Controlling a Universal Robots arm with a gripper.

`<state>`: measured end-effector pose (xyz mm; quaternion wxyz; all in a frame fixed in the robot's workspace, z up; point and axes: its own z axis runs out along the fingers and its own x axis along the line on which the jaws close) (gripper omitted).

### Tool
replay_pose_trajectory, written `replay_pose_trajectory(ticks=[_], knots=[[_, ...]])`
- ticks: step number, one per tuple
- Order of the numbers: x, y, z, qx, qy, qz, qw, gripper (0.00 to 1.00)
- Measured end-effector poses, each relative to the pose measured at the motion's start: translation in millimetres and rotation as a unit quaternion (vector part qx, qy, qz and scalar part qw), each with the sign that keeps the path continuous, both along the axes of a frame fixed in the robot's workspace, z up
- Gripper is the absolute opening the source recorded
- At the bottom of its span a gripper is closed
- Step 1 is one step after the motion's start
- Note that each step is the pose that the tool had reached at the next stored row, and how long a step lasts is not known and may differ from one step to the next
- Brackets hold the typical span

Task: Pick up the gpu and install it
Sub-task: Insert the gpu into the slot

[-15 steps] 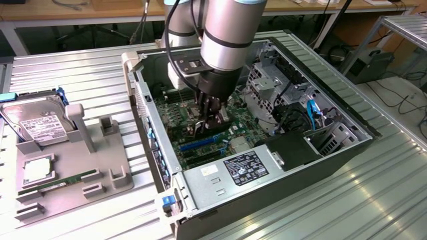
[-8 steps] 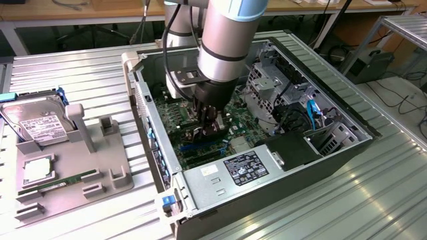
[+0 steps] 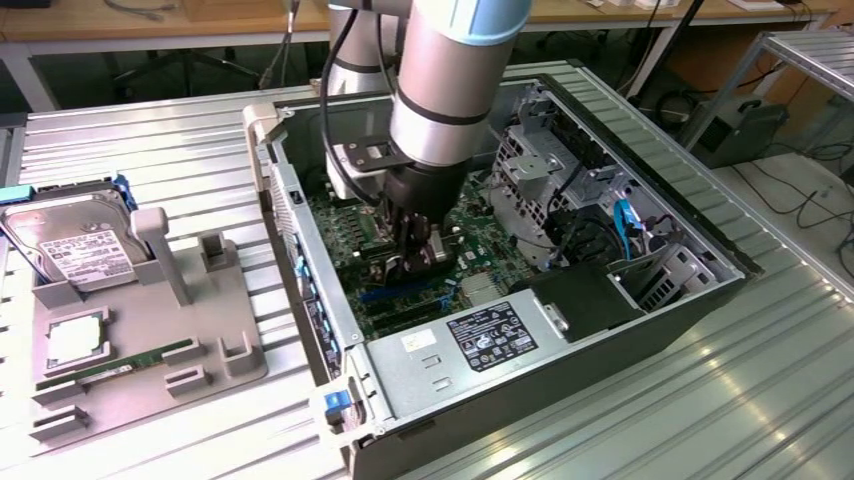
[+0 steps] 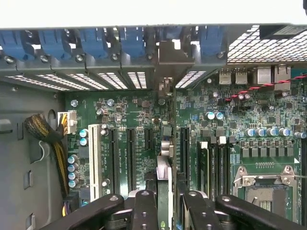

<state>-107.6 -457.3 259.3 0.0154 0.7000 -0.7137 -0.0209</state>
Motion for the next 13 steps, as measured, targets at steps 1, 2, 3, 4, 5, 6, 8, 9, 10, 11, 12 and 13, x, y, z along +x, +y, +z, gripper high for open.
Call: replay_pose_trajectory(ticks=[1, 2, 3, 4, 5, 6, 8, 9, 10, 11, 12, 13], knots=[[-0.1, 0.0, -0.4, -0.0002, 0.0001, 0.0, 1.0, 0.26], [-0.2, -0.1, -1.0, -0.0003, 0.0002, 0.0, 1.0, 0.26], [-0.2, -0.1, -1.6, -0.0003, 0.0002, 0.0, 1.0, 0.26], [-0.2, -0.2, -2.4, -0.0003, 0.0002, 0.0, 1.0, 0.26], [-0.2, -0.2, -3.1, -0.0002, 0.0001, 0.0, 1.0, 0.26], [-0.3, -0.3, -3.8, -0.0001, 0.0001, 0.0, 1.0, 0.26], [-0.2, -0.7, -4.8, 0.0001, 0.0001, 0.0, 1.0, 0.26], [-0.2, -0.8, -5.0, 0.0002, 0.0, 0.0, 1.0, 0.26], [-0.2, -0.7, -5.0, 0.0002, 0.0, 0.0, 1.0, 0.26], [-0.2, -0.8, -5.0, 0.0001, 0.0, 0.0, 1.0, 0.26], [0.1, -0.8, -4.8, 0.0001, 0.0, 0.0, 1.0, 0.26], [0.5, -0.8, -4.4, -0.0001, -0.0001, 0.0, 1.0, 0.26]])
